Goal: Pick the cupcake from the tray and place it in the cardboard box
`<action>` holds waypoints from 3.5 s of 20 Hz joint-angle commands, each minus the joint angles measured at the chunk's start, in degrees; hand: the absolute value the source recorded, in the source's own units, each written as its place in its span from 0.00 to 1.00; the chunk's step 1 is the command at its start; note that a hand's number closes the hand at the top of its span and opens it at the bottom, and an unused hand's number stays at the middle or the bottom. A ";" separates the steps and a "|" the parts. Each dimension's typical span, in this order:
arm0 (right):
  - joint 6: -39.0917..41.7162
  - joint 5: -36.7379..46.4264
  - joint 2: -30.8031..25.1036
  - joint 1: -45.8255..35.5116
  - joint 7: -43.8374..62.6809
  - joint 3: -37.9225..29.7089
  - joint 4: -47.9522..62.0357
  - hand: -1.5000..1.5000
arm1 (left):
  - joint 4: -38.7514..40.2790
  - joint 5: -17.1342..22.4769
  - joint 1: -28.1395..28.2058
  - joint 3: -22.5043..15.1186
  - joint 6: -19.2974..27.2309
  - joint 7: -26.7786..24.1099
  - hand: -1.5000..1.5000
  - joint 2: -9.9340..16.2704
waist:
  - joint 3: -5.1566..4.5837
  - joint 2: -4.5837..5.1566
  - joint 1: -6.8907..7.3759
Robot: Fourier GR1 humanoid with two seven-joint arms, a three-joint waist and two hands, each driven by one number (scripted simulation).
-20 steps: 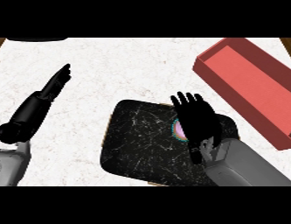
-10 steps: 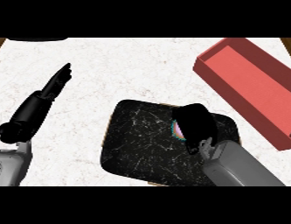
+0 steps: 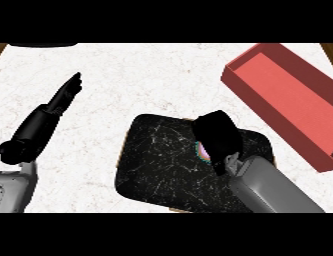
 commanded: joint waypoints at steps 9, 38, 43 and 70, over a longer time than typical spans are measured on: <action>-17.11 -2.27 12.65 -18.68 -13.08 -14.28 26.42 1.00 | 1.06 -1.59 0.26 -0.43 -0.32 -2.05 0.50 -1.43 | 0.09 0.46 1.23; -19.81 0.05 -8.67 -26.17 -2.61 -42.91 23.96 1.00 | 2.98 -3.17 -0.09 1.52 -1.44 -3.77 0.50 -2.13 | 0.05 0.51 0.39; -6.87 -3.82 -11.17 -26.46 -2.73 -44.09 30.87 1.00 | -0.92 -2.67 -0.60 0.86 -1.19 0.72 0.50 -3.20 | 0.07 0.22 0.49; -8.21 -34.79 -14.69 -29.84 -31.28 -75.23 49.84 0.00 | 2.72 -3.86 -2.66 2.35 -1.28 -0.45 0.50 -3.85 | 0.30 0.62 -0.80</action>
